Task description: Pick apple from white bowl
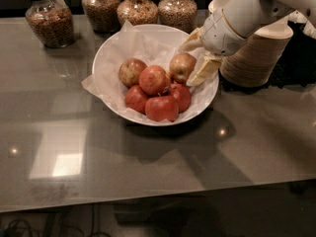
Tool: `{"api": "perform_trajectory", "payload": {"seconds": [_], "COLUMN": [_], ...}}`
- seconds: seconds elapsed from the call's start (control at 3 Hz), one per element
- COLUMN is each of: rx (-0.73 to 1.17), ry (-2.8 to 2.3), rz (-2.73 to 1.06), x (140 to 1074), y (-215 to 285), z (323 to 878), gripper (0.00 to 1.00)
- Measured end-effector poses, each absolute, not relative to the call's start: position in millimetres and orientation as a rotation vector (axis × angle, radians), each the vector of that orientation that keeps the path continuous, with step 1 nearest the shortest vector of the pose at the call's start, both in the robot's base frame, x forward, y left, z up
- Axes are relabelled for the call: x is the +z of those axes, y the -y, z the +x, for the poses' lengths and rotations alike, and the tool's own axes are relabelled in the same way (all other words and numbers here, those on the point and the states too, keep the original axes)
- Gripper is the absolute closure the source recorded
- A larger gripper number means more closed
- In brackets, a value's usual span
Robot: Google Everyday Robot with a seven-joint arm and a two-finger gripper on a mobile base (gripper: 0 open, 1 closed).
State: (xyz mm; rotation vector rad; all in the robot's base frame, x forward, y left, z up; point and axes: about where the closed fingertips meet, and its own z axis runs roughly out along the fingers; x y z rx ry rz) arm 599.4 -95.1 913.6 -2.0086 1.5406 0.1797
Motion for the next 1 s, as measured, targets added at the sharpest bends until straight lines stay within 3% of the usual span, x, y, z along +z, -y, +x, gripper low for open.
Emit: {"api": "perform_trajectory", "payload": {"seconds": [1.0], "rx": [0.201], "ry": [-1.529], "rz": [-2.040], "x": [897.9], "y": [80.9], "z": [597.3], "gripper": [0.36]}}
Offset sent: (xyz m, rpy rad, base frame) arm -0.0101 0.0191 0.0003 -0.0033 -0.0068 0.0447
